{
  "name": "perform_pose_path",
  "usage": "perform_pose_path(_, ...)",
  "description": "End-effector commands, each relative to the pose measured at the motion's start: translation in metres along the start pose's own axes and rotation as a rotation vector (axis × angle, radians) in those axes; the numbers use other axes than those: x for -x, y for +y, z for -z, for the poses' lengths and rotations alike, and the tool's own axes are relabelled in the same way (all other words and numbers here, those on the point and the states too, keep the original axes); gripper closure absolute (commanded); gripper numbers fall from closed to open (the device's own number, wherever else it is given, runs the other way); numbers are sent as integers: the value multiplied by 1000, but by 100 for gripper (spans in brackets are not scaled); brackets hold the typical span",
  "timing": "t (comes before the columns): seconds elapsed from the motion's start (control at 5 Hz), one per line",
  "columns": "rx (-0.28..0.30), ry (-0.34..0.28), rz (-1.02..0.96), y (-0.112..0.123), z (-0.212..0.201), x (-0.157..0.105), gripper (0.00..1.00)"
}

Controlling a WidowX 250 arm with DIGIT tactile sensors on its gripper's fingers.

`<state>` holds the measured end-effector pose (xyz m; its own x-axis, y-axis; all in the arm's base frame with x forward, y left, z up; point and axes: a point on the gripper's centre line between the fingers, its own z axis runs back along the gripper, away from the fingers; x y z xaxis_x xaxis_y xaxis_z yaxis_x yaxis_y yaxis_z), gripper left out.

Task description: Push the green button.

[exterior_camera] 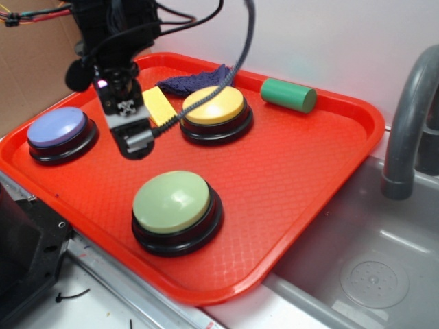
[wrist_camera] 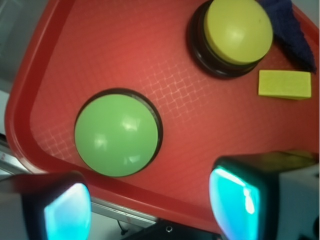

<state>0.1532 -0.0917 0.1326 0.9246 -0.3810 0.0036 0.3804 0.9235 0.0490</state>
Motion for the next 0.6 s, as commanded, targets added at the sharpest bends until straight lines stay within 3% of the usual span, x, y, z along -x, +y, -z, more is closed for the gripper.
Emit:
perform_pose_path(0.0,20,-64,-22,0,-19,1,0)
perform_pose_path(0.4,8,-87,-63,-1,-29,12,0)
